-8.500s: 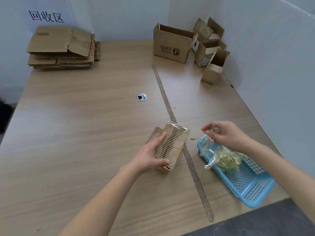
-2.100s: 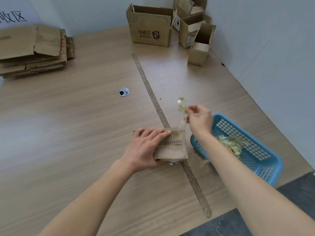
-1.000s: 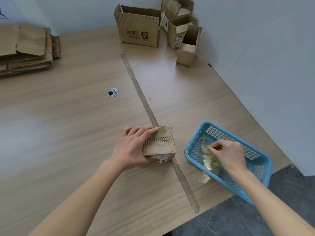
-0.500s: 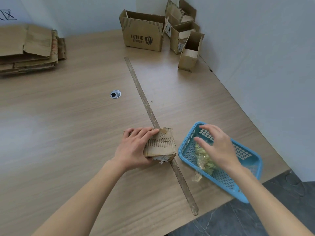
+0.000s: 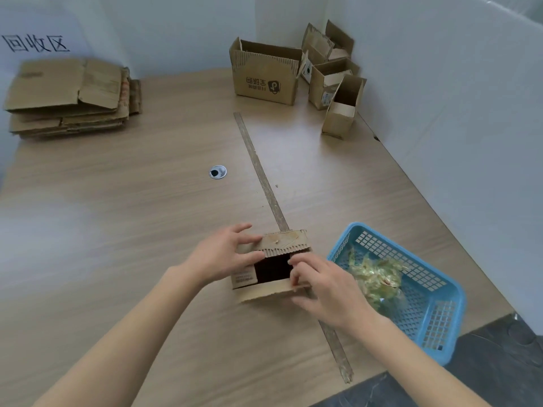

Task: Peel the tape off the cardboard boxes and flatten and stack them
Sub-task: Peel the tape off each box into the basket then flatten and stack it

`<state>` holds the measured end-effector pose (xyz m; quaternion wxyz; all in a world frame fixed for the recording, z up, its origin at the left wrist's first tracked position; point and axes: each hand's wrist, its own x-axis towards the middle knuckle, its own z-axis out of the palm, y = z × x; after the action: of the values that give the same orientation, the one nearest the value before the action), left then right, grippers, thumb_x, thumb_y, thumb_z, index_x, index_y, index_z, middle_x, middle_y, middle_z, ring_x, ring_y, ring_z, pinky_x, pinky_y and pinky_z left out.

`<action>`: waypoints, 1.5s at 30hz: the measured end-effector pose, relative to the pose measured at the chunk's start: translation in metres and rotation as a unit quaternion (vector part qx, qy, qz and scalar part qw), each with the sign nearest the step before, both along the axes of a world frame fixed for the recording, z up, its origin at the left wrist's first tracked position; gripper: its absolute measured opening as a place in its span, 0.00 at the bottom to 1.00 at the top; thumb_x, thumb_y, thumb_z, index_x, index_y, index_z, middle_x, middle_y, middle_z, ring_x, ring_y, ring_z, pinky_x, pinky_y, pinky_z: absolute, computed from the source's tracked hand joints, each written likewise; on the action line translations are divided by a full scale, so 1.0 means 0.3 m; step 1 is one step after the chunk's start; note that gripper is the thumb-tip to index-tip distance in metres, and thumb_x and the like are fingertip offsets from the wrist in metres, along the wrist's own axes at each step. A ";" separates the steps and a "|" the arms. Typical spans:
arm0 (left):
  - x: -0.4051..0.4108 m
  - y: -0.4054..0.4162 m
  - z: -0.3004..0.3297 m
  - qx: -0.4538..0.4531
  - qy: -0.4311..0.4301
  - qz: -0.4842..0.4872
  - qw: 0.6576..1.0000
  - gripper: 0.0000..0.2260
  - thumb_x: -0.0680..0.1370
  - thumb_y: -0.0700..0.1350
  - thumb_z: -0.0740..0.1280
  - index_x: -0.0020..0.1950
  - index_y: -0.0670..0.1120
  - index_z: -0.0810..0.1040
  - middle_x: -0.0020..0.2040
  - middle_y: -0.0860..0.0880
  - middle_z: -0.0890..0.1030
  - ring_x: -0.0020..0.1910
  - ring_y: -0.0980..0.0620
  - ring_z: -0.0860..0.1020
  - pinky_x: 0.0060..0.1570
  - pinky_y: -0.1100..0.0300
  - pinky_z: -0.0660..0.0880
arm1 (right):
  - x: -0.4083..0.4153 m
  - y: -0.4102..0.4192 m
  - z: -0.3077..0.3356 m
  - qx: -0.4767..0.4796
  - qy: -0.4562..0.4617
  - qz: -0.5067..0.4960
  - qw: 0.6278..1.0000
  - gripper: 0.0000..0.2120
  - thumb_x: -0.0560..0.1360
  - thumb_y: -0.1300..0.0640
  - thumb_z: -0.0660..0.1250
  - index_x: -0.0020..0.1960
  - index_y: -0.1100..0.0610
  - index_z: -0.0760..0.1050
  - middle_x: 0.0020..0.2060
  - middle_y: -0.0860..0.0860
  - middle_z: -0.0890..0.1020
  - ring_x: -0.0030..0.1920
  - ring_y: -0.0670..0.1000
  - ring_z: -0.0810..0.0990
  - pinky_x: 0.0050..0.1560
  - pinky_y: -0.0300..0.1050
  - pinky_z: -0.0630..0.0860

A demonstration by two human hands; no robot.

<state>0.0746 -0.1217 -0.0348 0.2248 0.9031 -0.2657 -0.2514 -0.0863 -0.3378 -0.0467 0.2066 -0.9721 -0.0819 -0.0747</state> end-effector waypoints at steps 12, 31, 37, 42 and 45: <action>-0.187 -0.056 -0.074 -0.137 0.057 0.235 0.961 0.35 0.74 0.47 0.68 0.80 0.61 0.61 0.80 0.46 0.60 0.78 0.45 0.61 0.74 0.52 0.61 | 0.128 0.073 0.023 0.061 0.164 -0.263 0.949 0.46 0.70 0.45 0.75 0.79 0.45 0.52 0.61 0.52 0.73 0.55 0.55 0.77 0.50 0.49 0.73; -0.174 0.270 -0.052 -0.238 -0.181 -0.109 0.948 0.30 0.71 0.39 0.58 0.75 0.41 0.69 0.80 0.45 0.65 0.80 0.44 0.61 0.77 0.46 0.62 | 0.189 0.024 -0.014 0.541 0.148 -0.355 0.748 0.12 0.76 0.59 0.74 0.50 0.56 0.70 0.49 0.57 0.85 0.49 0.51 0.85 0.39 0.41 0.78; -0.308 0.362 -0.225 -0.162 -0.123 -0.143 0.969 0.24 0.80 0.49 0.58 0.76 0.45 0.68 0.80 0.53 0.65 0.81 0.49 0.57 0.78 0.52 0.60 | 0.130 0.071 -0.102 0.322 0.278 -0.270 0.864 0.31 0.77 0.59 0.67 0.71 0.34 0.61 0.55 0.40 0.80 0.46 0.44 0.83 0.43 0.45 0.79; -0.302 0.235 -0.231 -0.190 -0.157 0.050 0.968 0.22 0.84 0.59 0.56 0.74 0.49 0.70 0.69 0.55 0.71 0.68 0.52 0.72 0.65 0.51 0.72 | 0.156 0.116 -0.112 0.264 0.241 -0.286 0.889 0.28 0.79 0.46 0.66 0.75 0.40 0.58 0.54 0.43 0.82 0.52 0.50 0.82 0.55 0.52 0.78; -0.257 0.193 -0.247 -0.180 -0.123 0.162 0.962 0.26 0.82 0.56 0.63 0.78 0.49 0.65 0.72 0.55 0.66 0.66 0.52 0.72 0.65 0.55 0.73 | 0.170 0.126 -0.131 0.274 0.236 -0.289 0.887 0.24 0.80 0.46 0.67 0.73 0.46 0.64 0.59 0.44 0.81 0.60 0.50 0.80 0.64 0.55 0.76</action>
<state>-0.0024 -0.0638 -0.1089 0.3874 0.9024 -0.1827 -0.0466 -0.0353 -0.3000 -0.0858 0.4469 -0.8466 0.2774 0.0814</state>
